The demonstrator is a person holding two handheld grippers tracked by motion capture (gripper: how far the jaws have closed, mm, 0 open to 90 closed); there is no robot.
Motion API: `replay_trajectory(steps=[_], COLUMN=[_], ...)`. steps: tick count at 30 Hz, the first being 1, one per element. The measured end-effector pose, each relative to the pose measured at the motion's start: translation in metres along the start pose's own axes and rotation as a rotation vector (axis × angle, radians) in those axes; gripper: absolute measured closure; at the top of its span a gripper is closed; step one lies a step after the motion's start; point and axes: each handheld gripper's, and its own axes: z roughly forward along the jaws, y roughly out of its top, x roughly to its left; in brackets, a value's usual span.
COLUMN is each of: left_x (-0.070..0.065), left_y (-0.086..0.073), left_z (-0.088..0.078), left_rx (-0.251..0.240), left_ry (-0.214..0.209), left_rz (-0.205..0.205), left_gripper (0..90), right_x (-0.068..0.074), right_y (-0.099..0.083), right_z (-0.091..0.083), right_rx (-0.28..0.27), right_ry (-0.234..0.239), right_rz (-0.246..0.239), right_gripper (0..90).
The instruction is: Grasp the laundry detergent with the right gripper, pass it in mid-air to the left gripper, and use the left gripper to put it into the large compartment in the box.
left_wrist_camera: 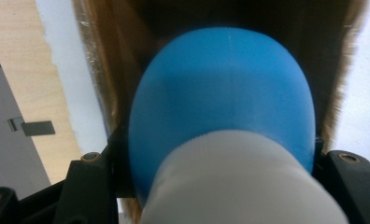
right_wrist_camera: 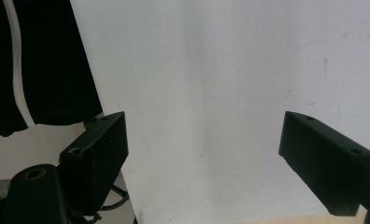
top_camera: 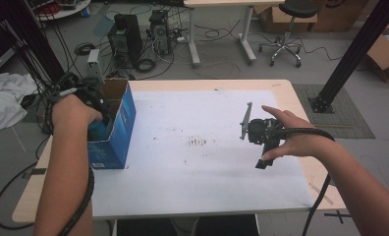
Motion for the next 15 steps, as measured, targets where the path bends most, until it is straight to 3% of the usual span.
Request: replay_trajectory(steps=[10, 15], left_x=[-0.004, -0.005], left_y=[0.002, 0.000], left_z=[0.024, 0.024], left_rx=[0.013, 0.000], left_ry=[0.003, 0.006], left_rz=[0.018, 0.027], left_gripper=[38.7, 38.7], right_x=[0.001, 0.002], right_y=[-0.001, -0.003], right_z=[-0.001, 0.001], right_rx=[0.006, 0.005], right_ry=[-0.006, 0.000], right_rz=[0.007, 0.007], right_gripper=[15.6, 15.6])
